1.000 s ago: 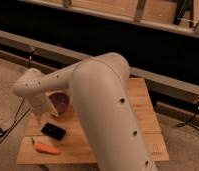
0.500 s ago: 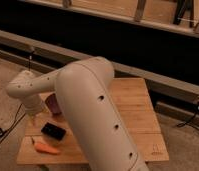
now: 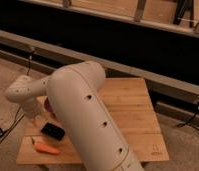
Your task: Push the eraser across the table
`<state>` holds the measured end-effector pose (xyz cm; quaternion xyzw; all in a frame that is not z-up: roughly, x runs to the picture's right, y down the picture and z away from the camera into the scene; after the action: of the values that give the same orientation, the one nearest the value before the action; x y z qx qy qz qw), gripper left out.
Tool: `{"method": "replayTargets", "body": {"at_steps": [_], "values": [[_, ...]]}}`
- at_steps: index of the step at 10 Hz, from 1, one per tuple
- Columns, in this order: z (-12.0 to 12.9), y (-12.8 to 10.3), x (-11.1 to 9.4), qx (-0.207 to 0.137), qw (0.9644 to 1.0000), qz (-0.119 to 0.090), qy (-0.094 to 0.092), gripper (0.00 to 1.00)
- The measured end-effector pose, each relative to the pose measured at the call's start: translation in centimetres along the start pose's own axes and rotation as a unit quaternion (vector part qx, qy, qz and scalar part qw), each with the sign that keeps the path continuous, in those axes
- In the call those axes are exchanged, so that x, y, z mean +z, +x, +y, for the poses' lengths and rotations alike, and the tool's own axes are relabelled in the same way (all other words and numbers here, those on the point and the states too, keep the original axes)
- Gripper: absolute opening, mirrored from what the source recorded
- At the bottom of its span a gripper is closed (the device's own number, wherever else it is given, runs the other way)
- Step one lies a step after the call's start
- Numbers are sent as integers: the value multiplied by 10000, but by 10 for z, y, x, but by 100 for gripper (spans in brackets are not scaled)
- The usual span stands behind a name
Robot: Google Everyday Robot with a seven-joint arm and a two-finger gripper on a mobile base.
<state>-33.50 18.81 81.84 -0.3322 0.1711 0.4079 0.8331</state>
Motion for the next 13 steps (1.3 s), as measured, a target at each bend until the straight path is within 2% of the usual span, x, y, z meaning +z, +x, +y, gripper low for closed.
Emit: {"method": "replayTargets", "body": {"at_steps": [2, 3, 9, 11, 13], "values": [[1, -3, 8, -37, 10000, -6, 10, 9], [1, -2, 12, -48, 10000, 9, 27, 2], [-6, 13, 34, -37, 9998, 165, 73, 0], [-16, 21, 38, 15, 9997, 222, 84, 0], [-39, 39, 42, 226, 9992, 320, 82, 0]]}}
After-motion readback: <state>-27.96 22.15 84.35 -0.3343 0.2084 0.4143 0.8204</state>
